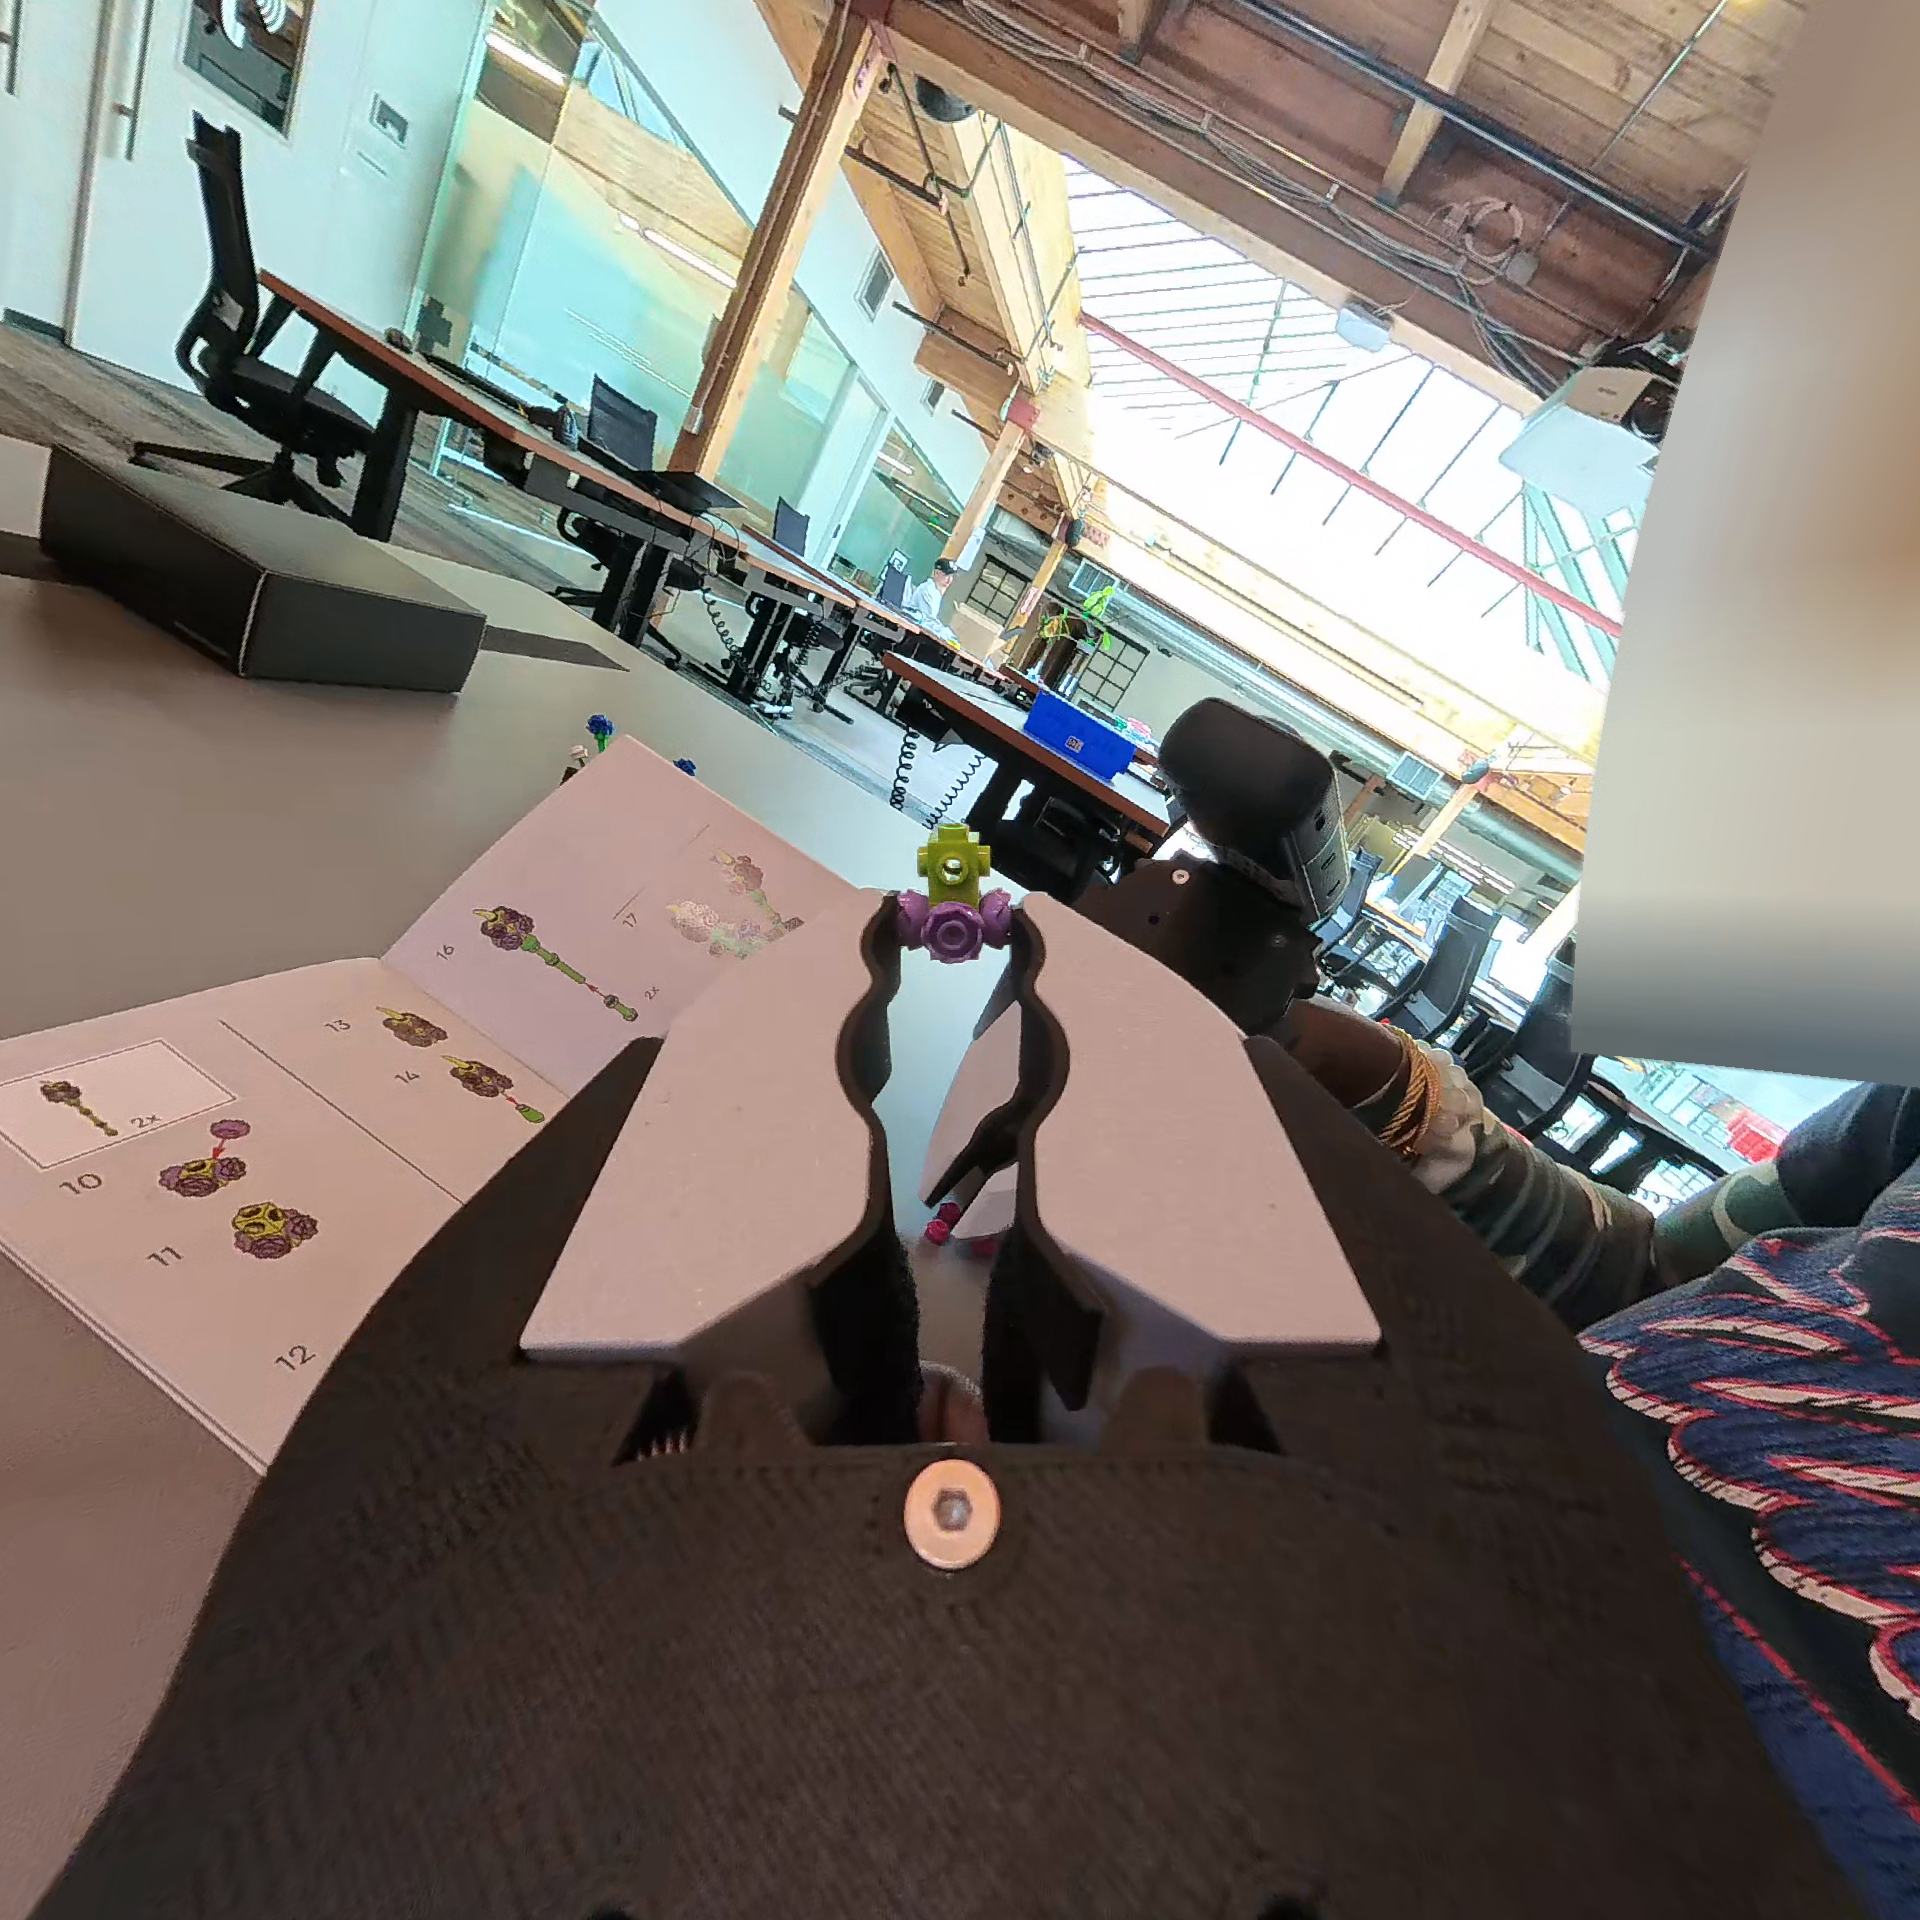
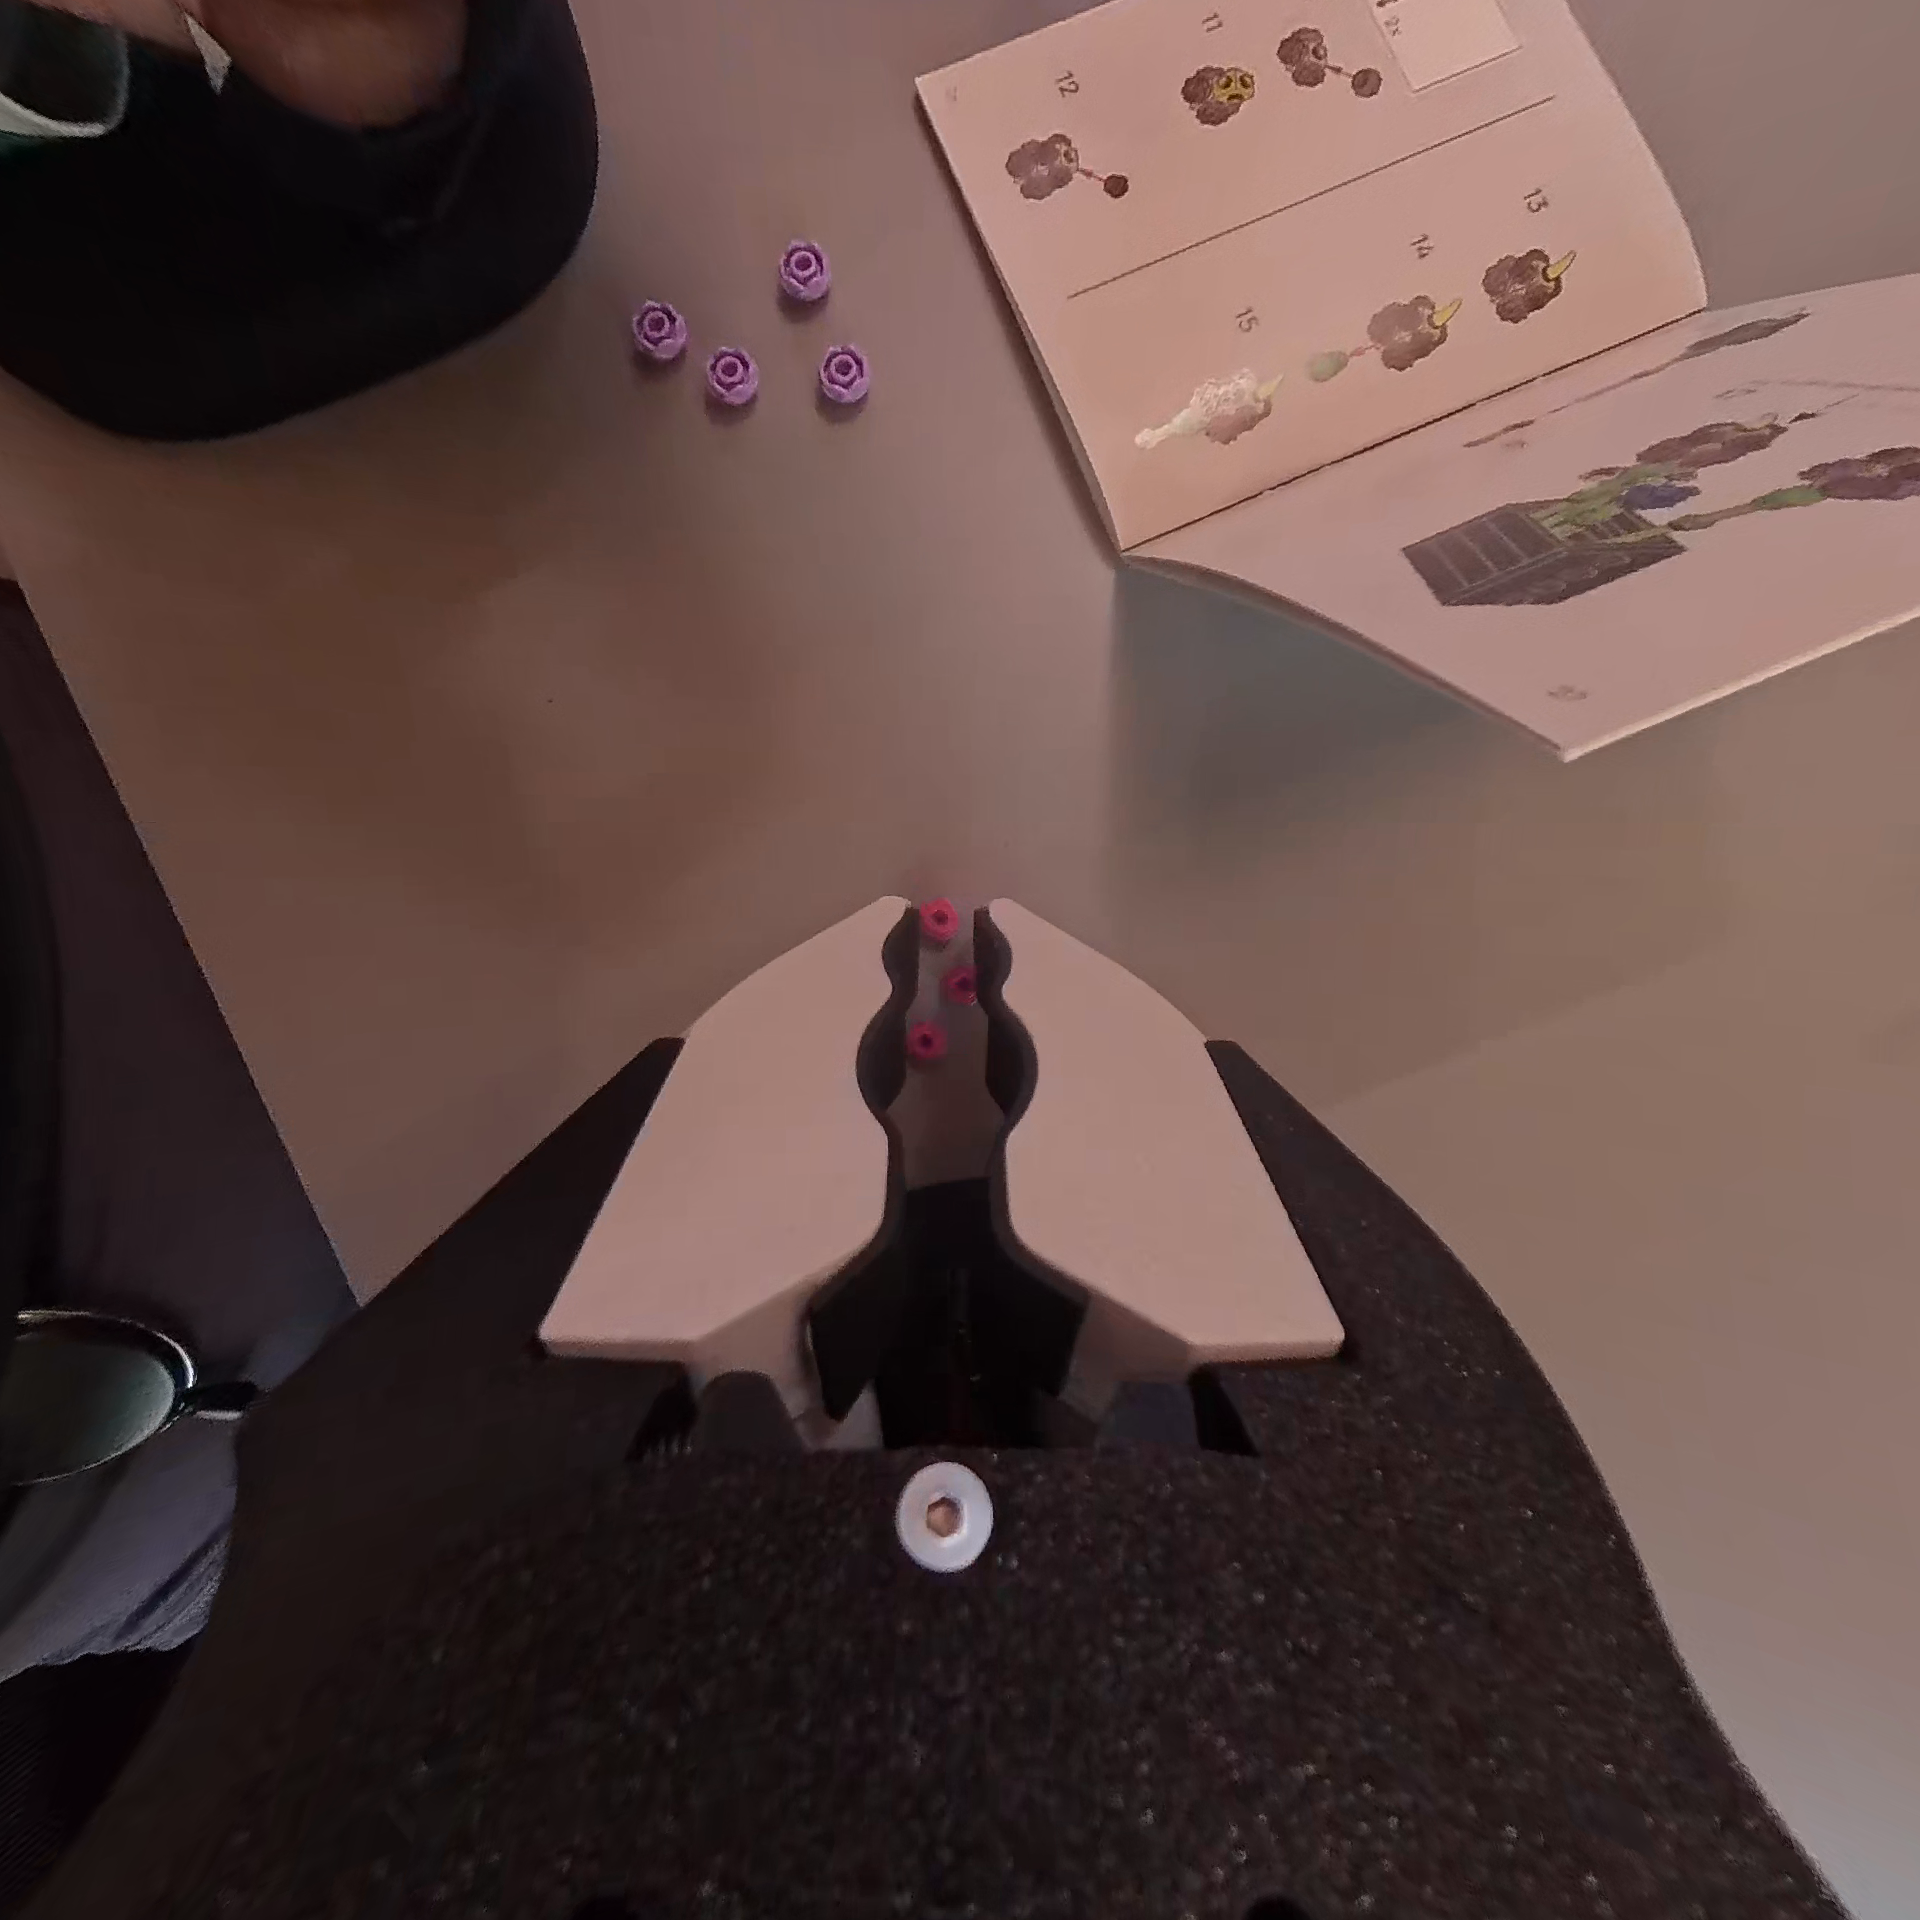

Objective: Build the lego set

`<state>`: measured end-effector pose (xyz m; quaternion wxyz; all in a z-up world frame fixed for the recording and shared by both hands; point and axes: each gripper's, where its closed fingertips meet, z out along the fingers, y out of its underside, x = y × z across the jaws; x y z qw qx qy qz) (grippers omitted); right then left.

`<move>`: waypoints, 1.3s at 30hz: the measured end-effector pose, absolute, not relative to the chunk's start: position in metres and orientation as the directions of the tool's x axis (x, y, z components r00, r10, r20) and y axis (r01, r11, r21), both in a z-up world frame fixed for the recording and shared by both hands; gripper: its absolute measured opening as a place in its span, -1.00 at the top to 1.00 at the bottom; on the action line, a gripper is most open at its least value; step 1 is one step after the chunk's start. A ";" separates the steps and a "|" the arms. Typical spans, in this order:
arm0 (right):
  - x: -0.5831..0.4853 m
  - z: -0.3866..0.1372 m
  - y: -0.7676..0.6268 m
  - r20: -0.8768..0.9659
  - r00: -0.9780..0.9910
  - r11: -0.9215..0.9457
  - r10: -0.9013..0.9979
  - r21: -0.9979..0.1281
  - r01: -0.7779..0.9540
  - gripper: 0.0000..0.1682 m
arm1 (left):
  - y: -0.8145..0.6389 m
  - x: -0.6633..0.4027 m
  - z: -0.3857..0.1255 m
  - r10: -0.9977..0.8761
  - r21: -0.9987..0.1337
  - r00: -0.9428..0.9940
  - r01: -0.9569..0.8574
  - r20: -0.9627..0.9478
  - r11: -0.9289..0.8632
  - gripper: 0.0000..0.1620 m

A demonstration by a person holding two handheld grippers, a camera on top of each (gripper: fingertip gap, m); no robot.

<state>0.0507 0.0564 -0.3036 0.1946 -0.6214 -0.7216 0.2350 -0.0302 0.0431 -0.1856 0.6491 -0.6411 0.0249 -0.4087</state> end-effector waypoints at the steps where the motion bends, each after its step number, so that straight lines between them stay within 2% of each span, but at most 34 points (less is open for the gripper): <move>1: 0.050 -0.304 0.056 -0.013 -0.154 0.118 0.988 -0.581 0.805 0.88 | 0.043 -0.030 -0.186 -0.564 -0.852 0.663 0.499 0.492 -0.157 0.76; 7: 0.051 -0.307 0.055 -0.014 -0.165 0.127 0.986 -0.577 0.807 0.91 | 0.044 -0.030 -0.187 -0.560 -0.848 0.659 0.503 0.502 -0.169 0.76; 10: 0.047 -0.297 0.058 0.002 -0.146 0.114 0.989 -0.630 0.768 0.91 | 0.045 -0.027 -0.191 -0.549 -0.844 0.655 0.495 0.520 -0.208 0.76; 12: 0.038 -0.272 0.058 0.015 -0.134 0.102 0.991 -0.738 0.667 0.91 | 0.045 -0.022 -0.196 -0.541 -0.833 0.642 0.490 0.544 -0.256 0.76; 15: 0.022 -0.214 0.055 0.035 -0.090 0.070 0.995 -0.907 0.416 0.91 | 0.046 -0.014 -0.201 -0.532 -0.814 0.621 0.489 0.576 -0.312 0.76; 18: 0.011 -0.173 0.044 0.020 -0.056 0.032 0.998 -0.975 0.220 0.91 | 0.047 -0.007 -0.204 -0.522 -0.822 0.637 0.466 0.568 -0.326 0.77; 24: -0.008 -0.178 0.039 0.084 0.134 0.057 0.987 -0.980 0.190 0.91 | 0.053 -0.003 -0.210 -0.412 -0.910 0.813 0.343 0.412 -0.233 0.76; 28: -0.009 -0.175 0.040 -0.095 0.203 -0.108 0.975 -0.993 0.053 0.92 | 0.052 -0.006 -0.204 -0.310 -0.963 0.912 0.248 0.268 -0.103 0.76; 32: -0.008 -0.172 0.038 -0.232 0.178 -0.231 0.956 -0.973 -0.030 0.92 | 0.050 -0.009 -0.198 -0.244 -0.981 0.951 0.191 0.191 -0.023 0.76; 39: -0.009 -0.174 0.037 -0.338 0.139 -0.331 0.931 -0.941 -0.071 0.92 | 0.051 -0.010 -0.191 -0.205 -0.996 0.975 0.086 0.081 0.015 0.76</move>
